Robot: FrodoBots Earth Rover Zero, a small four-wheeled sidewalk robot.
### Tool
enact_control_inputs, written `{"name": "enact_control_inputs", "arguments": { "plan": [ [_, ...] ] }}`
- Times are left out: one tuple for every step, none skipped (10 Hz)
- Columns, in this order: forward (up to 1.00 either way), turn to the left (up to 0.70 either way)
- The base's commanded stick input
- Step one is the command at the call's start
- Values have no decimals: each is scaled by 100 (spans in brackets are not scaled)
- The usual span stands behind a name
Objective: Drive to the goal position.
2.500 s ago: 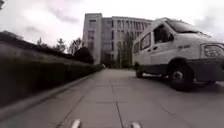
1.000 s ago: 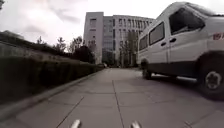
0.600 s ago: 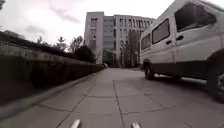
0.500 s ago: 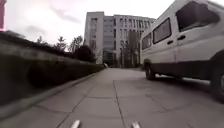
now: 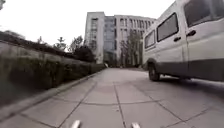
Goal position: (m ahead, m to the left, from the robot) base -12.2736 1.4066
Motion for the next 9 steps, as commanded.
{"name": "enact_control_inputs", "arguments": {
  "plan": [
    [70,0],
    [70,0],
    [70,0],
    [70,0],
    [70,0],
    [70,0],
    [70,0],
    [70,0],
    [70,0]
  ]
}}
